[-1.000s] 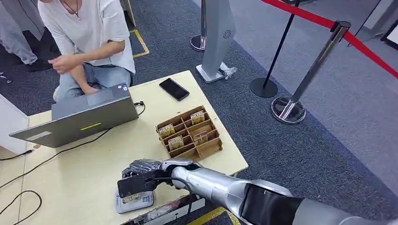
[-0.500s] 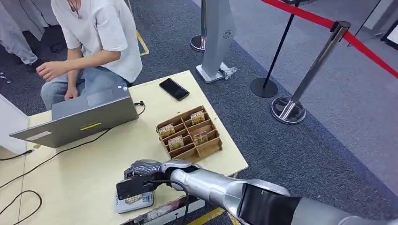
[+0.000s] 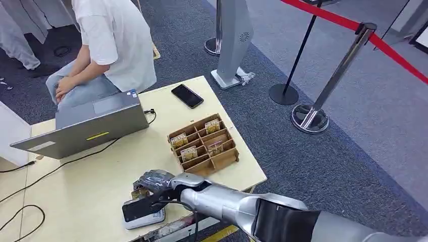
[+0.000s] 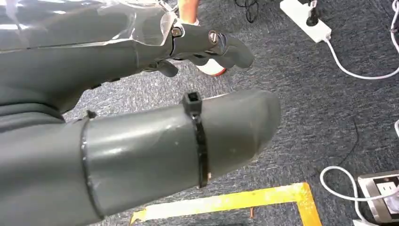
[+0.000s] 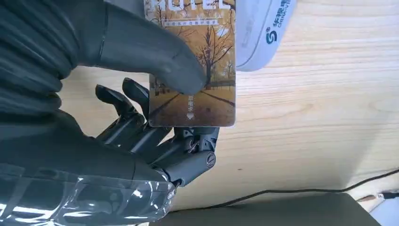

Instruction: Pass the card to the sensor for recognition and then transmit it.

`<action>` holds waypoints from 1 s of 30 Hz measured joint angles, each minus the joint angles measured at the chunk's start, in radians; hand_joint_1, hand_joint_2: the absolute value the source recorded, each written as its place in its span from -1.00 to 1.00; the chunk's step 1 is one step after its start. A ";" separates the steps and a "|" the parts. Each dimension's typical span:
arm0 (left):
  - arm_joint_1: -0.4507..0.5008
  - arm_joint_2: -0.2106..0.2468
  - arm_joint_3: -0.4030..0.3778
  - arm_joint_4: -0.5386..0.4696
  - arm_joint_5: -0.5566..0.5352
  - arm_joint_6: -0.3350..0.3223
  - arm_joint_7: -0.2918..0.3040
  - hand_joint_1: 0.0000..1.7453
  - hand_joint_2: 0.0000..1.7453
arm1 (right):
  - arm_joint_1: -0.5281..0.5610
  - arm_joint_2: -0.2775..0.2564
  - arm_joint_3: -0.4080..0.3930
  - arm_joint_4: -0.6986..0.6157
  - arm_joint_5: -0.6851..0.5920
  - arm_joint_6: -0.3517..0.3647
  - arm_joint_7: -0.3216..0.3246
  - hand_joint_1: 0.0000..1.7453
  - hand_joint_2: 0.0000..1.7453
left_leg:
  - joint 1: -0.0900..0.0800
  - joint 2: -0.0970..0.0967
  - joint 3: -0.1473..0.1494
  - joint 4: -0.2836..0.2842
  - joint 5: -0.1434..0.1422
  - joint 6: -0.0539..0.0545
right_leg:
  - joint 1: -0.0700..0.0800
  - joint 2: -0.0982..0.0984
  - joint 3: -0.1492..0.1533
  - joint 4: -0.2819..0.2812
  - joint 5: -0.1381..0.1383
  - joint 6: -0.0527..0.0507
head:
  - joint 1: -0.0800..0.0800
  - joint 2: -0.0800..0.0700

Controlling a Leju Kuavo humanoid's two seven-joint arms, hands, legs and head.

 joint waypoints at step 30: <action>-0.003 0.000 0.000 0.000 -0.021 -0.007 0.000 -1.00 -1.00 | -0.008 0.013 0.041 0.042 0.033 -0.049 0.025 1.00 1.00 | 0.000 0.000 0.000 0.000 0.000 0.000 | 0.000 0.000 0.000 0.000 0.000 0.000 | 0.000 0.000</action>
